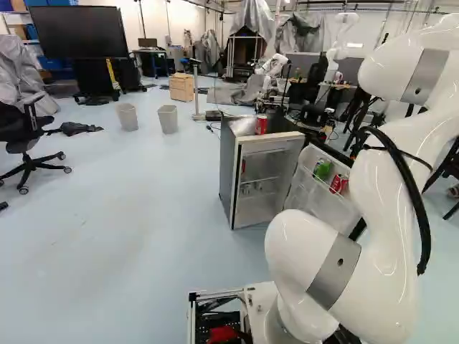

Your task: Grab a drink from the fridge

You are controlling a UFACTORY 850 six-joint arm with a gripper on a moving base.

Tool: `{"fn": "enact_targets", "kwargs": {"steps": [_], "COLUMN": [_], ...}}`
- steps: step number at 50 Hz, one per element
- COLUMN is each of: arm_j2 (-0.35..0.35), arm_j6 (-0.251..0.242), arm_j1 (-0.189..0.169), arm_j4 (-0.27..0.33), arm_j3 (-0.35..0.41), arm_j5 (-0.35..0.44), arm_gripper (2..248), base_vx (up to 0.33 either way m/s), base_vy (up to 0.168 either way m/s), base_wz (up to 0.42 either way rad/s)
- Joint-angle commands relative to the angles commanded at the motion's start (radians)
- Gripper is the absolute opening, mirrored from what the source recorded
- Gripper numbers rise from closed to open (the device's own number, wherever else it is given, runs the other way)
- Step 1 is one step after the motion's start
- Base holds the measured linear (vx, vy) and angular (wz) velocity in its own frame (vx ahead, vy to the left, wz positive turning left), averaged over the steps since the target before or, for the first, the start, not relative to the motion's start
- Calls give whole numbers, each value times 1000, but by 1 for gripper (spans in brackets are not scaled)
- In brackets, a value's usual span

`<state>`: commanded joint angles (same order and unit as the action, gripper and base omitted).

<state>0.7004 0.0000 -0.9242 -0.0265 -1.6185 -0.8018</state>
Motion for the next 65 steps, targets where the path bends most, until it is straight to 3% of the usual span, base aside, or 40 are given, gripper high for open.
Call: {"fn": "enact_targets", "kwargs": {"steps": [65], "arm_j2": [-113], "arm_j6": [0], "arm_j1": [21], "arm_j4": [0], "arm_j3": [177], "arm_j5": [-62], "arm_gripper": [247], "base_vx": [0], "base_vy": [0], "base_wz": [0]}}
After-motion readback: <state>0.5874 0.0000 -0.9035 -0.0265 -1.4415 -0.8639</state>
